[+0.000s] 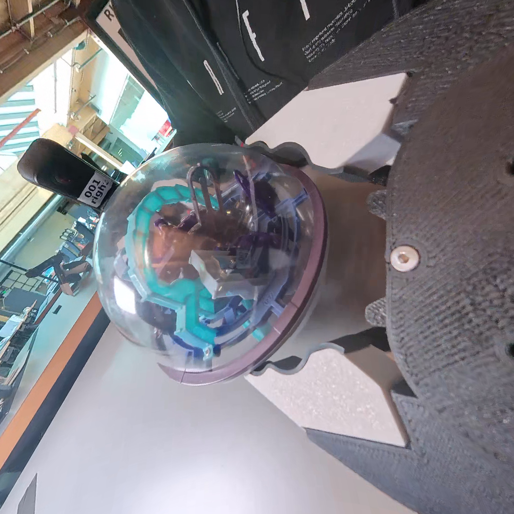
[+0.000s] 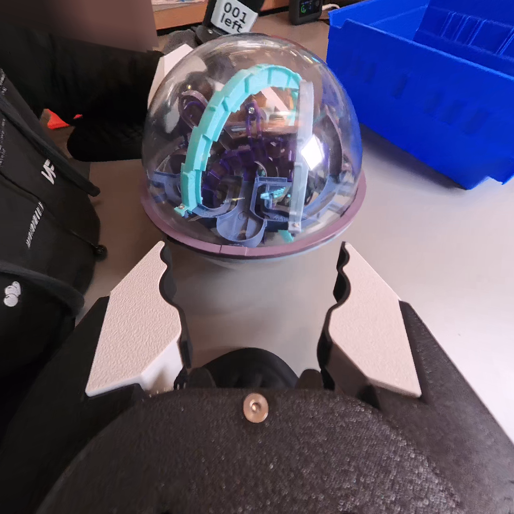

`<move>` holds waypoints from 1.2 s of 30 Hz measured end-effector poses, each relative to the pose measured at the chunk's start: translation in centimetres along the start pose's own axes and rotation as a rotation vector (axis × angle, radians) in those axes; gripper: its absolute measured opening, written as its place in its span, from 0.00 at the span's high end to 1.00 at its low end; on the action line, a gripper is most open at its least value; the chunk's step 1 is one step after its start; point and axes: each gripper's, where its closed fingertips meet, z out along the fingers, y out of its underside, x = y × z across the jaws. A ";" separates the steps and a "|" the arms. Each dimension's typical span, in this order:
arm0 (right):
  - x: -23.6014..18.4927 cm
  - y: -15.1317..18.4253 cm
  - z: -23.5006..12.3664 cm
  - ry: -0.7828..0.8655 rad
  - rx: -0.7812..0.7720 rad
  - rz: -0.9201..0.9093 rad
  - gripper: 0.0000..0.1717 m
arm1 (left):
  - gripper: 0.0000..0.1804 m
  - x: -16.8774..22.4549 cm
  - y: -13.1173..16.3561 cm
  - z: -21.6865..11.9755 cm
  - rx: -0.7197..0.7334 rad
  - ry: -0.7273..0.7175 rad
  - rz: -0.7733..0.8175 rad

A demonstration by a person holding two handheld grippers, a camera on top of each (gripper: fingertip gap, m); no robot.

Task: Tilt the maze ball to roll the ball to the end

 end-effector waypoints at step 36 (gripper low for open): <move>1.5 -1.5 0.4 -0.005 0.003 0.166 0.38 | 0.23 -1.5 -0.9 -0.5 -0.045 -0.223 0.432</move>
